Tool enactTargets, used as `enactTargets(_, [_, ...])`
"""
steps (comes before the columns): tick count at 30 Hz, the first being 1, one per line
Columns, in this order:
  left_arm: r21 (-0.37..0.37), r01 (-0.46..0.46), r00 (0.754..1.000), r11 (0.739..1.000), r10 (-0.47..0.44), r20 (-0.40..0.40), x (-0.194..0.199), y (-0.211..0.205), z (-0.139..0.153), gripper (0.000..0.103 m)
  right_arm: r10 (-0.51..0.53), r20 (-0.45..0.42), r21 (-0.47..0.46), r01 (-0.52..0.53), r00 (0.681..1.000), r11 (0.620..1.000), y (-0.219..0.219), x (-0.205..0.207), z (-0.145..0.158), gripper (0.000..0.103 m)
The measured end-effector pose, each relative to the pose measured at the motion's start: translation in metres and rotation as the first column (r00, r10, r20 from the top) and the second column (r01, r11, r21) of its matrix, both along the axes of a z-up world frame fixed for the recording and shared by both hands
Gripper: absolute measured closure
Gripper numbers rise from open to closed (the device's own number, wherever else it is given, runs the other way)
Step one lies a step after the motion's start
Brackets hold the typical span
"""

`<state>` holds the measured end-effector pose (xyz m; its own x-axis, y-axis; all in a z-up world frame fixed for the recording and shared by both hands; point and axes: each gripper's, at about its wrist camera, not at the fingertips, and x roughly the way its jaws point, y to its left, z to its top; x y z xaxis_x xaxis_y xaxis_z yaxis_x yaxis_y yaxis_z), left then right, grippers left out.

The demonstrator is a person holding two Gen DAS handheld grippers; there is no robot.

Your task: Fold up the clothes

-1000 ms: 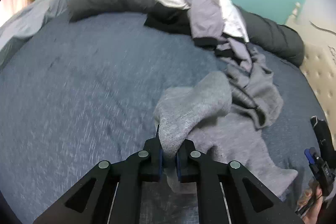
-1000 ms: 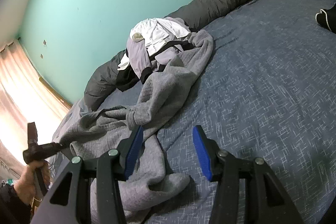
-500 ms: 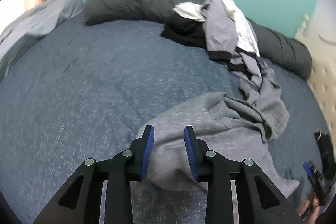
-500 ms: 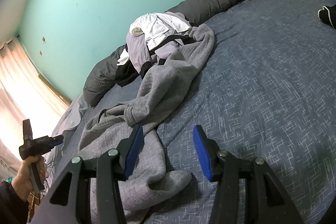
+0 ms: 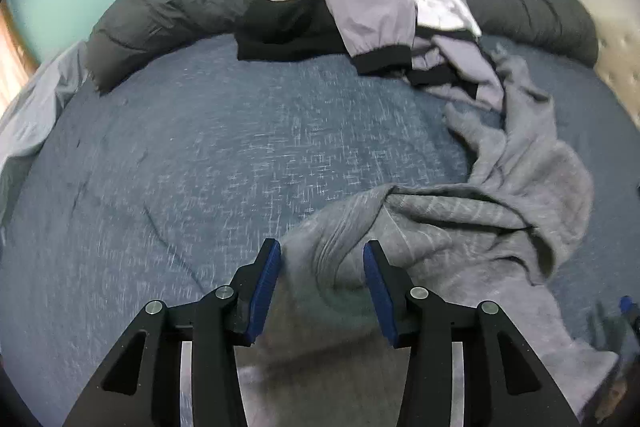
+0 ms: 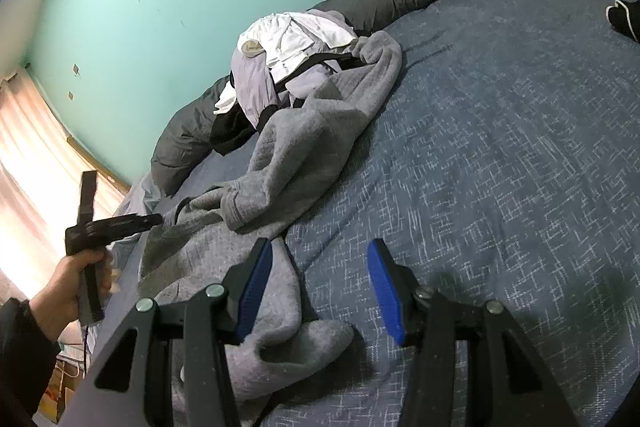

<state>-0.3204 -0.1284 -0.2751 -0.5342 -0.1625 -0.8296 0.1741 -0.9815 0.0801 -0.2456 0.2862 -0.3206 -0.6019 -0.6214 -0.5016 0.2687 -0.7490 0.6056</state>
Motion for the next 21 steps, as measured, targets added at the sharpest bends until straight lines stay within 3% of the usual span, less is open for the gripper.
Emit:
enactTargets(5, [-0.036,0.008,0.999,0.999,-0.007,0.041,-0.019,0.005,-0.019,0.051,0.012,0.013,0.003,-0.012,1.0,1.0,-0.001,-0.001,-0.005,0.053])
enactTargets(13, [-0.093,-0.021,0.999,0.995,0.023,0.027,-0.035,-0.004,-0.025,0.051,-0.003,0.024,-0.005,0.003,1.0,1.0,0.003,-0.003,-0.008,0.053])
enactTargets(14, [-0.096,-0.013,0.999,0.995,0.017,0.036,-0.037,-0.004,-0.027,0.054,-0.004,0.025,-0.006,0.004,1.0,1.0,0.003,-0.004,-0.008,0.053])
enactTargets(17, [-0.105,0.01,0.999,0.994,-0.005,0.054,-0.04,-0.004,-0.029,0.085,-0.004,0.029,-0.006,0.004,1.0,1.0,0.002,-0.004,-0.009,0.053])
enactTargets(21, [-0.092,0.037,0.999,0.995,-0.035,0.023,-0.032,-0.004,-0.015,0.091,0.002,0.027,-0.004,-0.002,1.0,1.0,-0.001,-0.003,-0.008,0.053])
